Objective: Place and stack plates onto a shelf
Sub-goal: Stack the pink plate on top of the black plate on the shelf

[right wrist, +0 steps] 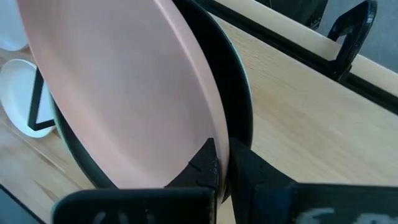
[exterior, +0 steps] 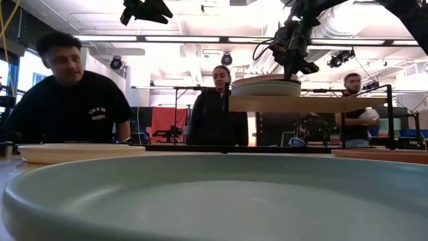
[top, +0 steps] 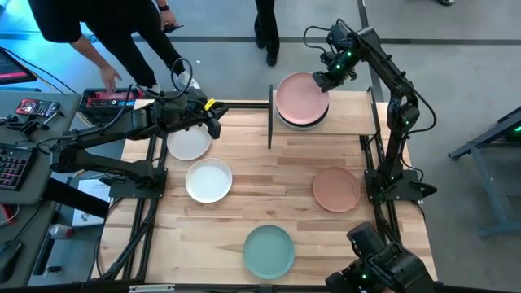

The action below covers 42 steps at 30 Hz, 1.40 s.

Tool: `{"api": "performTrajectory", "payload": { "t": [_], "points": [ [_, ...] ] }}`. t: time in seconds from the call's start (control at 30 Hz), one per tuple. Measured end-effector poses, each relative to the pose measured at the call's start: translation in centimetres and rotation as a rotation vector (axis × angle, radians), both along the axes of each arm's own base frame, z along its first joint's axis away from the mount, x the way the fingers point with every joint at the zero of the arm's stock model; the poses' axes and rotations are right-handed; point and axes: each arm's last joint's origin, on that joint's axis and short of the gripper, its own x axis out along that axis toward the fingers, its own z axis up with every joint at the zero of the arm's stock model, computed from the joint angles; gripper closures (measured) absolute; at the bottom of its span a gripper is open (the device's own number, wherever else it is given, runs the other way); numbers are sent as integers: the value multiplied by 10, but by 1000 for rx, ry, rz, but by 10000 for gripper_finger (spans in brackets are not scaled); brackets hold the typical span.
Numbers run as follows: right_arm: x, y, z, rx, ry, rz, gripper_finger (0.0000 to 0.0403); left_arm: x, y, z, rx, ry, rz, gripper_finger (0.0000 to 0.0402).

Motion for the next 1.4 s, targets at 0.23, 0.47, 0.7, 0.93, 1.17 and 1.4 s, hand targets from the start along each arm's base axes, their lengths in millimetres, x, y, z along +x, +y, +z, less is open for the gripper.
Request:
{"api": "performTrajectory", "payload": {
  "t": [0.23,0.47,0.7,0.93,1.17,1.4],
  "points": [
    [1,1,0,26,-20,-22,402,0,0,0,2,0,2,291],
    [11,7,1,56,-56,1,402,0,0,0,2,0,2,291],
    [10,9,3,53,-32,-49,402,0,0,0,4,1,3,291],
    [-10,16,23,14,-40,-158,402,-1,2,0,29,19,2,291],
    [-20,34,45,-66,-69,-127,402,-2,6,0,25,17,21,291],
    [-24,46,17,28,12,-100,402,-2,6,0,24,17,24,291]
  ]
}}
